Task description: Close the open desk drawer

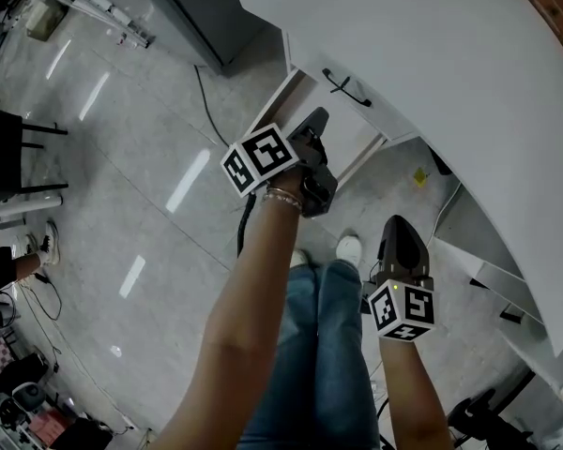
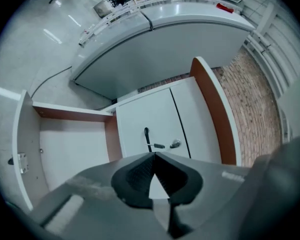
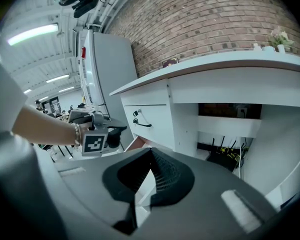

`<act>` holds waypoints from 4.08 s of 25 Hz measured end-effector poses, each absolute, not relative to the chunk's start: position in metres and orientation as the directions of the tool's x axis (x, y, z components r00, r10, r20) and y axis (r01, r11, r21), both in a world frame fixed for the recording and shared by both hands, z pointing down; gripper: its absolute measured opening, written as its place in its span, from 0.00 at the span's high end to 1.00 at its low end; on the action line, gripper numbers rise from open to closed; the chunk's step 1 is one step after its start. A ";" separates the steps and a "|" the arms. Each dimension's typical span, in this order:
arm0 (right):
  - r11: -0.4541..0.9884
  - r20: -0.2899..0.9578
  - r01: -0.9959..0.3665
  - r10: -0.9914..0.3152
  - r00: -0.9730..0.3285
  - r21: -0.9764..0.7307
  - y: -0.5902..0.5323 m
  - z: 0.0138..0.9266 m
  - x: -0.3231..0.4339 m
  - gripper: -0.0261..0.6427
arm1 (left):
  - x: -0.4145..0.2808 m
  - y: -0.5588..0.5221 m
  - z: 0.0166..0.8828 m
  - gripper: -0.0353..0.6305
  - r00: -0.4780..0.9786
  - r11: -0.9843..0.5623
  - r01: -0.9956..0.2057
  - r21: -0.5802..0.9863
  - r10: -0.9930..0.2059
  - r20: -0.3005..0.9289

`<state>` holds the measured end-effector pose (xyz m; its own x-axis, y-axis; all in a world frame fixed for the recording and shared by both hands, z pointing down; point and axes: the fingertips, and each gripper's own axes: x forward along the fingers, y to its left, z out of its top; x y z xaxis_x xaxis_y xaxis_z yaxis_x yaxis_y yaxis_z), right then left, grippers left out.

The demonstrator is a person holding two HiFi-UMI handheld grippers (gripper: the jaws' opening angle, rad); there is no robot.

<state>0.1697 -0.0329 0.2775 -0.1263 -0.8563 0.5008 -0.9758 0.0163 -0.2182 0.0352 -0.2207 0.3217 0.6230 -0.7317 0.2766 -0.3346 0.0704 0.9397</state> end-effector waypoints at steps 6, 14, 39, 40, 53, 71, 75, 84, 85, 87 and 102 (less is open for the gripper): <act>0.030 0.493 -0.974 -0.859 -0.139 -0.224 -0.029 0.278 0.169 0.97 | -0.005 -0.185 0.312 0.94 0.567 0.036 -0.328 0.944 -0.792 0.227; 0.094 0.484 -0.970 -0.853 -0.194 -0.224 -0.033 0.273 0.175 0.97 | -0.033 -0.149 0.310 0.94 0.479 0.068 -0.308 0.949 -0.851 0.217; 0.284 0.643 -0.936 -0.682 -0.349 -0.206 -0.016 0.371 0.121 0.96 | -0.088 -0.038 0.465 0.94 0.391 0.344 -0.416 0.842 -0.768 0.507; 0.284 0.649 -0.937 -0.677 -0.347 -0.205 -0.016 0.373 0.121 0.96 | -0.087 -0.037 0.471 0.94 0.393 0.356 -0.420 0.835 -0.758 0.521; 0.306 0.673 -0.939 -0.663 -0.327 -0.154 -0.040 0.431 0.117 0.96 | -0.086 -0.047 0.559 0.82 0.413 0.446 -0.355 0.822 -0.714 0.565; 0.316 0.616 -0.940 -0.717 -0.327 -0.132 -0.068 0.484 0.127 0.97 | -0.064 -0.086 0.634 0.79 0.440 0.408 -0.409 0.816 -0.695 0.568; 0.310 0.609 -0.942 -0.725 -0.322 -0.129 -0.068 0.490 0.134 0.96 | -0.064 -0.087 0.638 0.76 0.468 0.366 -0.390 0.845 -0.712 0.524; 0.309 0.591 -0.942 -0.737 -0.326 -0.133 -0.068 0.493 0.134 0.96 | -0.057 -0.094 0.625 0.94 0.530 0.240 -0.227 0.944 -0.783 0.326; 0.309 0.592 -0.941 -0.737 -0.327 -0.135 -0.067 0.493 0.135 0.96 | -0.057 -0.094 0.625 0.94 0.528 0.240 -0.228 0.944 -0.784 0.327; 0.310 0.594 -0.941 -0.734 -0.329 -0.138 -0.065 0.492 0.135 0.96 | -0.057 -0.094 0.623 0.94 0.517 0.246 -0.238 0.940 -0.787 0.337; 0.312 0.623 -0.938 -0.707 -0.335 -0.151 -0.048 0.451 0.142 0.96 | -0.056 -0.095 0.577 0.93 0.496 0.274 -0.270 0.923 -0.782 0.377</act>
